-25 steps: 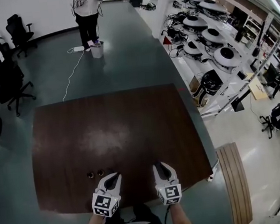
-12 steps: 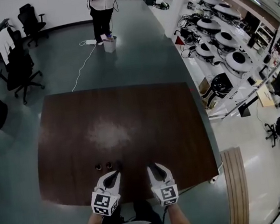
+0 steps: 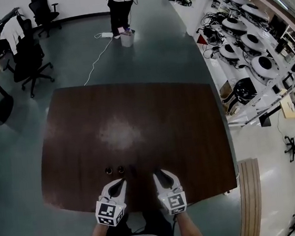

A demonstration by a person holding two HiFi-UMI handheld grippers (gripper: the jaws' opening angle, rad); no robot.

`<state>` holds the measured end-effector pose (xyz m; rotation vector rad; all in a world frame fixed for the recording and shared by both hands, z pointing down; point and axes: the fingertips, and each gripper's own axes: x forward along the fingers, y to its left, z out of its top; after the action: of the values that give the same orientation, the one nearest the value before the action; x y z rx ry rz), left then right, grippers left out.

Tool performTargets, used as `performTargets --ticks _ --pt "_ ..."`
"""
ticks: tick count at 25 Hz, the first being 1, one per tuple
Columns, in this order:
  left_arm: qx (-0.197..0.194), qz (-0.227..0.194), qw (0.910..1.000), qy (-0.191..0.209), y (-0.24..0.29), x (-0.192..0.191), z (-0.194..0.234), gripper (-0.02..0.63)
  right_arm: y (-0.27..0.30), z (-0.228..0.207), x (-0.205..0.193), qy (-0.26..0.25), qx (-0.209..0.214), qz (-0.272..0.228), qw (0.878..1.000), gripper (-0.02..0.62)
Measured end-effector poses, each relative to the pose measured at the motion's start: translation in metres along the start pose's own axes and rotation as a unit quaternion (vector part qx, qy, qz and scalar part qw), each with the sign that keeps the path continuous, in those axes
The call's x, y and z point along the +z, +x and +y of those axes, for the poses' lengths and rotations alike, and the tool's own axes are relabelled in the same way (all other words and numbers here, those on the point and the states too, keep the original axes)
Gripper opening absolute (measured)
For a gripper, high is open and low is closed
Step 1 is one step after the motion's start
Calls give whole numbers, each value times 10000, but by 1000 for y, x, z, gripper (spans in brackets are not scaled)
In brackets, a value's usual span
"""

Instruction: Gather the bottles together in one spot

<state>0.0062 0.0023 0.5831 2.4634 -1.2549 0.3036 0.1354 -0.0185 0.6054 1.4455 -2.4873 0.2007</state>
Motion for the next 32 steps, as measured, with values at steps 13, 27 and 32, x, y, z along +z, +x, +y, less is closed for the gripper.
performTargets --ticks 13,27,32 --pt "180 21 9998 -87 5 -34 23 -2 43 19 -45 -50 339 145 9993 86" --pt "277 -9 9995 -163 8 -50 33 -2 59 21 -69 -174 454 349 9982 86" --pt "271 -2 9995 -160 7 -54 33 -2 58 19 -71 -151 456 324 9983 86"
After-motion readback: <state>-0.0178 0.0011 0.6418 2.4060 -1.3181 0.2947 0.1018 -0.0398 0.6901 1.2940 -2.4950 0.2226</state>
